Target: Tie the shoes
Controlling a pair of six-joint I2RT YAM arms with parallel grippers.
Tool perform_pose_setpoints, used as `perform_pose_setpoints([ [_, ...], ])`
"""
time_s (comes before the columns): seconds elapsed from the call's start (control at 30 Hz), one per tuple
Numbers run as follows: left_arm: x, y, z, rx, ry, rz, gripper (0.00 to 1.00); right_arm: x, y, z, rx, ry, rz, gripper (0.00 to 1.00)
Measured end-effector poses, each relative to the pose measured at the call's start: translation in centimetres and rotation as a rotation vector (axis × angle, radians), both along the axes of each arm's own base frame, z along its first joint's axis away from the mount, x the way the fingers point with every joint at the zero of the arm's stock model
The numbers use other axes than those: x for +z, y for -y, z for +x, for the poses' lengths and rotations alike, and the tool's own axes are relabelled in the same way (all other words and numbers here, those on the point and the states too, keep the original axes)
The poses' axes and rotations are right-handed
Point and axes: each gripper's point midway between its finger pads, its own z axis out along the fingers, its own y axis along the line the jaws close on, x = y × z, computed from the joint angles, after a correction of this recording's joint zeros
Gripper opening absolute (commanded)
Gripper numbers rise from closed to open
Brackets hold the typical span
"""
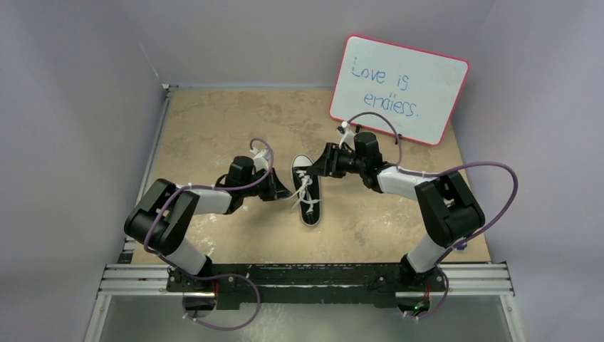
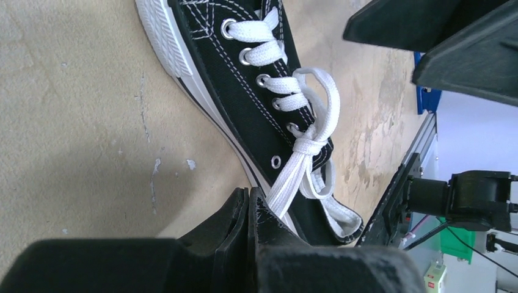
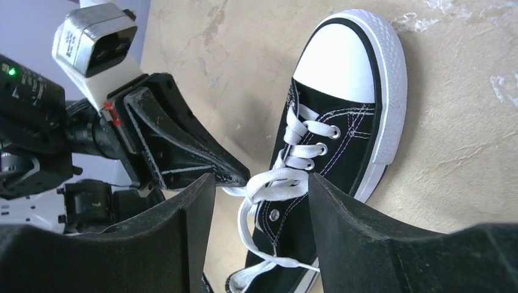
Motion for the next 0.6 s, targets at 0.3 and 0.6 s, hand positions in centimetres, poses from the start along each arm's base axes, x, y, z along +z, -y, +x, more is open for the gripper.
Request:
perform_pose_setpoints([
  [0.3,0.8,0.6,0.1,-0.019,0.008,-0.021,0.0,-2.8,-0.7,-0.5,-0.061,-0.141,0.01,0.63],
  [0.6,0.9,0.7,0.0,-0.027,0.007,-0.025,0.0,-3.4,-0.7,-1.2,-0.07,-0.179,0.014,0.59],
])
